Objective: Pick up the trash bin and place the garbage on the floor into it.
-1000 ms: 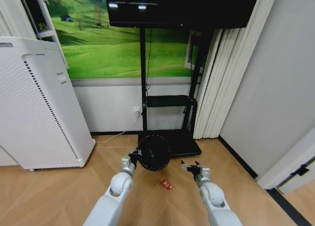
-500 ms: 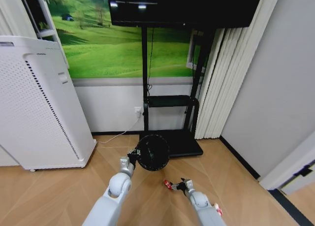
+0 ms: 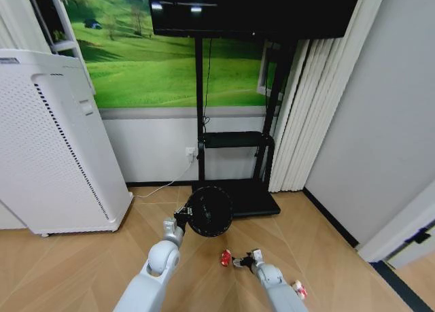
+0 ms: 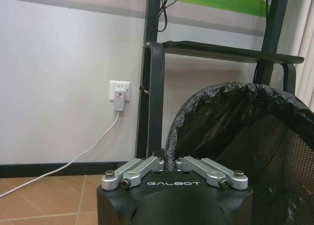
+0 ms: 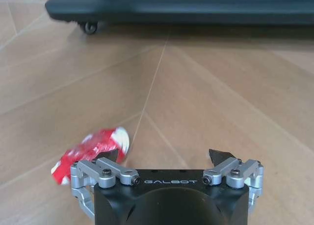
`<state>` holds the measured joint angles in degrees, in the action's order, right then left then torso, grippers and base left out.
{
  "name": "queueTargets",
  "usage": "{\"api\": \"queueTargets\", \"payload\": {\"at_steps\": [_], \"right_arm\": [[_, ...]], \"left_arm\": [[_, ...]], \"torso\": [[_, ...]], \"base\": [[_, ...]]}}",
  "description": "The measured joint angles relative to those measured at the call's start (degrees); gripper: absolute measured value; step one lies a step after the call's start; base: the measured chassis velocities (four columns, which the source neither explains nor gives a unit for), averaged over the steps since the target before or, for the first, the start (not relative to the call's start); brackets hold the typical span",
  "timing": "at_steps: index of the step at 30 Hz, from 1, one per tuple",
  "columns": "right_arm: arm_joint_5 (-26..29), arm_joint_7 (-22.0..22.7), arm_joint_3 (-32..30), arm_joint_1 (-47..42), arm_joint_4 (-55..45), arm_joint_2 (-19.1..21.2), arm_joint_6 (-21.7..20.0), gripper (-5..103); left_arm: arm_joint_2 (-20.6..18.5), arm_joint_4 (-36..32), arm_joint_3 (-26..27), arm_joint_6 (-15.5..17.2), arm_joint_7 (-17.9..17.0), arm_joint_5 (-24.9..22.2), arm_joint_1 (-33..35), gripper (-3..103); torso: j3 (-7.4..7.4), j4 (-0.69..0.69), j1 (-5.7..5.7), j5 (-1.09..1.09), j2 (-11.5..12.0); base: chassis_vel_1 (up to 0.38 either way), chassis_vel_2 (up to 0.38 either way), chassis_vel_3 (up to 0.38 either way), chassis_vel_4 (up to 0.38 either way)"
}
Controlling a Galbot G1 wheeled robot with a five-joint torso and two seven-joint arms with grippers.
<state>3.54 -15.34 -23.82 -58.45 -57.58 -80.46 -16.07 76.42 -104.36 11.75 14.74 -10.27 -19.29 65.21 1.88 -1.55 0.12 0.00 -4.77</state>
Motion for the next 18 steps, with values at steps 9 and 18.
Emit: {"api": "queueTargets", "payload": {"at_steps": [9, 18], "right_arm": [[10.6, 7.7, 1.5, -3.2, -8.2, 0.3, -7.0, 100], [31.1, 31.6, 7.3, -2.0, -8.9, -3.2, -12.8, 100]], "left_arm": [[1.4, 0.6, -0.5, -0.1, 0.1, 0.9, 0.1, 4], [2.4, 1.3, -1.0, -0.3, -0.1, 1.9, 0.1, 4]], "torso": [[0.0, -0.01, 0.0, -0.01, 0.0], [0.0, 0.02, 0.0, 0.0, 0.0]], "base": [[0.0, 0.0, 0.0, 0.0], [0.0, 0.0, 0.0, 0.0]]}}
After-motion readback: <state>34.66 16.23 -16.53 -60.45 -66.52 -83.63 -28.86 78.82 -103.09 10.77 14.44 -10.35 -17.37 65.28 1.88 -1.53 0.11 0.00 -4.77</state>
